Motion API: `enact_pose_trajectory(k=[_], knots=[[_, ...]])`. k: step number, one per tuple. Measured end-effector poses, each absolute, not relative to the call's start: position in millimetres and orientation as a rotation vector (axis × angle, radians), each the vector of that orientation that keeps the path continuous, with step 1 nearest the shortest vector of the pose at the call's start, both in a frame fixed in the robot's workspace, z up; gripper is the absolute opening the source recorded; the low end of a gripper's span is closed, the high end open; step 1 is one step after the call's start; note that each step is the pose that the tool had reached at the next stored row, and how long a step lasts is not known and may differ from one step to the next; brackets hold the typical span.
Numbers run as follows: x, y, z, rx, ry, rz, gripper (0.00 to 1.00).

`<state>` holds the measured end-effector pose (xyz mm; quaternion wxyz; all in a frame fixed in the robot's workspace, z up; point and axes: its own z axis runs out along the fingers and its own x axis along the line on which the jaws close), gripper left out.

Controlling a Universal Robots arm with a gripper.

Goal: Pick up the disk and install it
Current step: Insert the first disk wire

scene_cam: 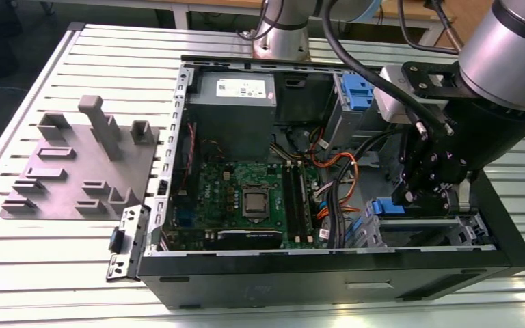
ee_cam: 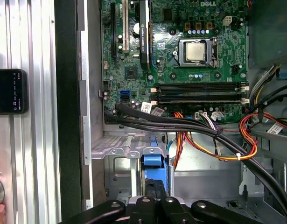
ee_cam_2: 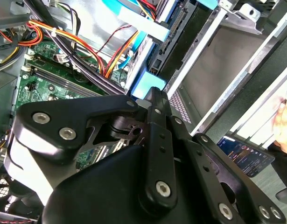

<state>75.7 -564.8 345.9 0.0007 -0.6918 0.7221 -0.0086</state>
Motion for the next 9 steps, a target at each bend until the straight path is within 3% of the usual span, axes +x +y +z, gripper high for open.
enact_pose_trajectory(k=[9], knots=[[89, -565, 346, -2.172, 2.267, -0.027, 0.11]])
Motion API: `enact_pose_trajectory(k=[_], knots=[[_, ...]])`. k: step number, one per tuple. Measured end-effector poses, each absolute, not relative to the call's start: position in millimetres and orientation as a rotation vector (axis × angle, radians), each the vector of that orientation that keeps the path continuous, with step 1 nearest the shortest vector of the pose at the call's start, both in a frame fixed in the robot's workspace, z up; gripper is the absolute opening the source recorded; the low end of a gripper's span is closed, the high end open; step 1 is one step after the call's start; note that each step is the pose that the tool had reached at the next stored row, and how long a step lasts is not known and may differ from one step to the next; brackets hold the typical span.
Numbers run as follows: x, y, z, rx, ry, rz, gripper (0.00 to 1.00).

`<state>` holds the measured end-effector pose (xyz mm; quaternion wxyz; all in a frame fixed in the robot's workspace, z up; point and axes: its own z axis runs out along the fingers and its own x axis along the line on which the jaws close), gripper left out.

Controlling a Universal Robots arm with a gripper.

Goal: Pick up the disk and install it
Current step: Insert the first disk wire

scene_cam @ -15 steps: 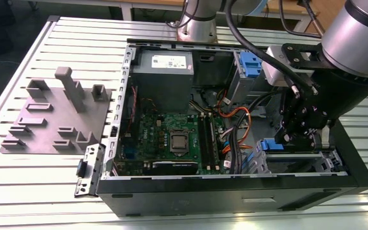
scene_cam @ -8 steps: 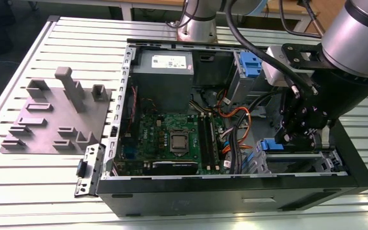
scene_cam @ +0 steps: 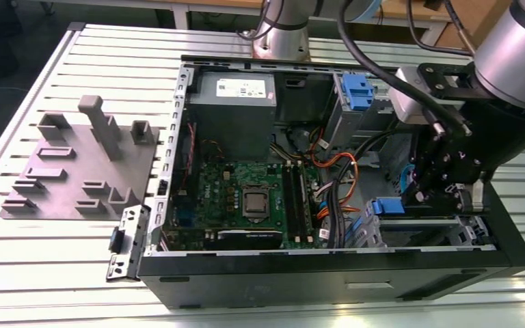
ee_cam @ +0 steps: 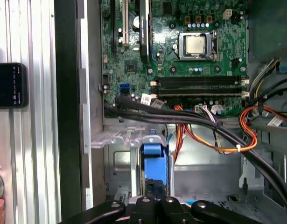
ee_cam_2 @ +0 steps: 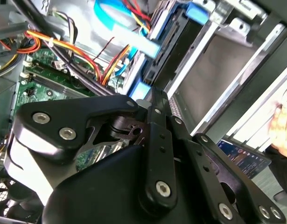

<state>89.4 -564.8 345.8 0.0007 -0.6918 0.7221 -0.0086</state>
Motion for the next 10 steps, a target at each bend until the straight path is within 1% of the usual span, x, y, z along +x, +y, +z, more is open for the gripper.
enact_pose_trajectory(k=[10], knots=[[91.3, -563.8, 351.9, -2.172, 2.267, -0.027, 0.11]])
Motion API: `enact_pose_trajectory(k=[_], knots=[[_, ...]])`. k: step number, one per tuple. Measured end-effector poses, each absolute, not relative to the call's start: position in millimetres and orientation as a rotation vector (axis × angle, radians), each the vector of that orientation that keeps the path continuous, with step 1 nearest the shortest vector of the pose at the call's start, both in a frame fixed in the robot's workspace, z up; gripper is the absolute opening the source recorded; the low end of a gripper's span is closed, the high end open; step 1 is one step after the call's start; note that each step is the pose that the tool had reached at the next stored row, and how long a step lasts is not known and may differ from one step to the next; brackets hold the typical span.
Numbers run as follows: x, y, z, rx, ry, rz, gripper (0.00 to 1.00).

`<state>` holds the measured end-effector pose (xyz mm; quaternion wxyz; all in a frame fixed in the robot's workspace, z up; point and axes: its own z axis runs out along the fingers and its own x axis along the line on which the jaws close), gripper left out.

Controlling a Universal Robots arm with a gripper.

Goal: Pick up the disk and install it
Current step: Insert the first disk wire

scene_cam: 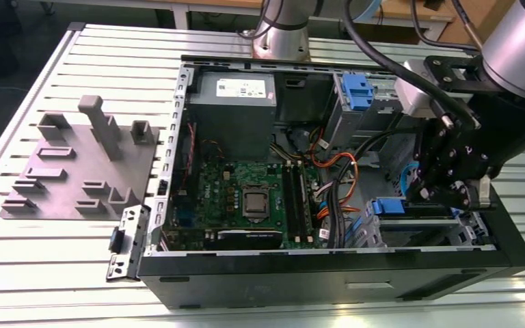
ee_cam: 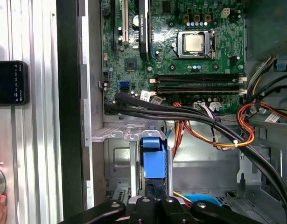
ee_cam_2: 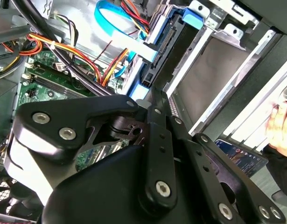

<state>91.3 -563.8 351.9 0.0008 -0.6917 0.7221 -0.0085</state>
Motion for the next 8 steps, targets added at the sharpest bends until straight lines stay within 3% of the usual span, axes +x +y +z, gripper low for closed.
enact_pose_trajectory(k=[8], knots=[[97.4, -563.7, 352.1, -2.172, 2.267, -0.027, 0.11]])
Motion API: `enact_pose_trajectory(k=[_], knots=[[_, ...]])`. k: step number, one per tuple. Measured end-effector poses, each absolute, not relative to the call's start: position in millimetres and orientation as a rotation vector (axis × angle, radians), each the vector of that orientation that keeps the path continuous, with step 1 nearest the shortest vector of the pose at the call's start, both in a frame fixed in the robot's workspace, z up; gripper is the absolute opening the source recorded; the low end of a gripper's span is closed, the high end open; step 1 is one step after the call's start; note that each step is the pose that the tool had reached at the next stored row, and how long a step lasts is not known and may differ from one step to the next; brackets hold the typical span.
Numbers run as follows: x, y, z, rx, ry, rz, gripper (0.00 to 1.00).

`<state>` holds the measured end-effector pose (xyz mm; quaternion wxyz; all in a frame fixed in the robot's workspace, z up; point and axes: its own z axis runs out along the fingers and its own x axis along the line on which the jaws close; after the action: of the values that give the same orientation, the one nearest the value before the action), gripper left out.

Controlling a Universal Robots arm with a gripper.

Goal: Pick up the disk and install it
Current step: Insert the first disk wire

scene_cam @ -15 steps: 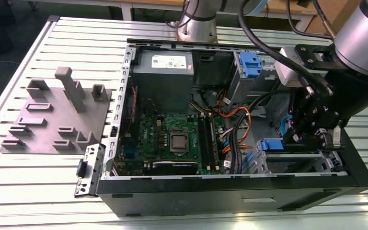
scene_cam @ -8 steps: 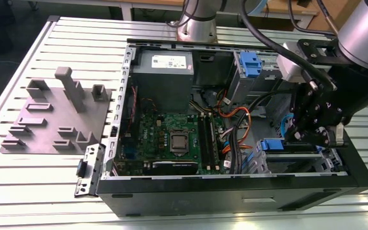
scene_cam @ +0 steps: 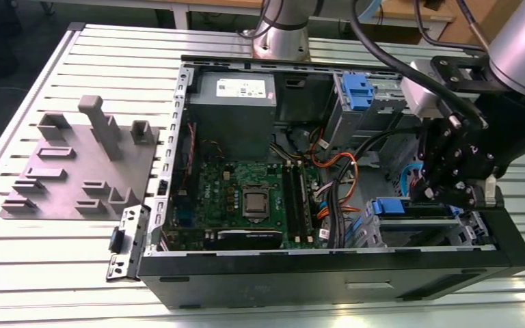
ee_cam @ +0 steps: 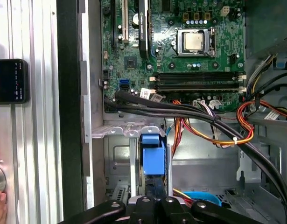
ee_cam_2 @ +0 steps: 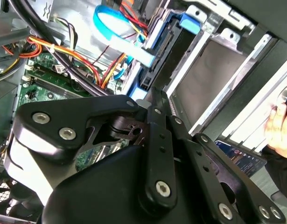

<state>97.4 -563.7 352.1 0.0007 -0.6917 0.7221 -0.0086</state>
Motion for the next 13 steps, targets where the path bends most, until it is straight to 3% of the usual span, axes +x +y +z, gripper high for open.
enact_pose_trajectory(k=[13], knots=[[131, -563, 352, -2.172, 2.268, -0.027, 0.11]])
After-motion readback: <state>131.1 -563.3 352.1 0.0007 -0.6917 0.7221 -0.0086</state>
